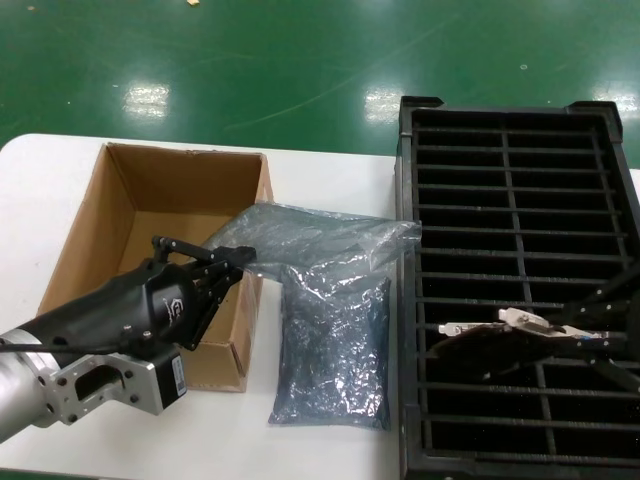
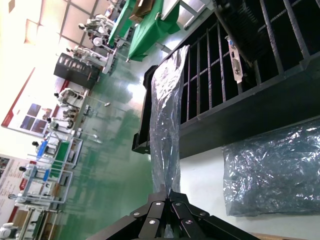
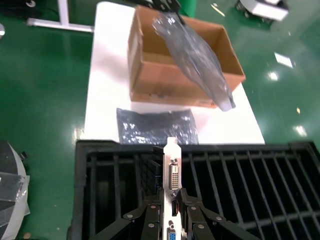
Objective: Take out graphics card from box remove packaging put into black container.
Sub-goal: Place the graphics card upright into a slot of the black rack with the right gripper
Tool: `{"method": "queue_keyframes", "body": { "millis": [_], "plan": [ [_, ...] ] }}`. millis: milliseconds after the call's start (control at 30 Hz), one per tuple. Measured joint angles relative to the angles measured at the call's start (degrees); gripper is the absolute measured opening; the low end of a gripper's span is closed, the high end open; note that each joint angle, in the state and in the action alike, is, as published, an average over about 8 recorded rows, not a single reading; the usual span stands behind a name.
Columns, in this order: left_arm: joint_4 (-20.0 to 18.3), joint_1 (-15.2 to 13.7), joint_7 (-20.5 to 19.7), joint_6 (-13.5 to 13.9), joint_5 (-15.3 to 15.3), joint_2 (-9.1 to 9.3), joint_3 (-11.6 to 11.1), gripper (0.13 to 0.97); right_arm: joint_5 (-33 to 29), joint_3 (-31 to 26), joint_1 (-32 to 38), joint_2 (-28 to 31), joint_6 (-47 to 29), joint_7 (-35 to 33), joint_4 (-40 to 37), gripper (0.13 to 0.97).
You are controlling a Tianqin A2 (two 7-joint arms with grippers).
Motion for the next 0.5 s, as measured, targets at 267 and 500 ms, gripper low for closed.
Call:
{"method": "queue_keyframes", "body": {
  "millis": [267, 500],
  "plan": [
    [0.0, 0.0, 0.0, 0.0, 0.0, 0.0, 0.0, 0.139, -3.08, -2.09, 0.54, -1.26, -0.26, 1.13, -3.76, 0.187],
    [0.0, 0.0, 0.0, 0.0, 0.0, 0.0, 0.0, 0.139, -5.22, -2.77, 0.67, -2.21, 0.23, 1.44, -5.18, 0.187]
  ]
}}
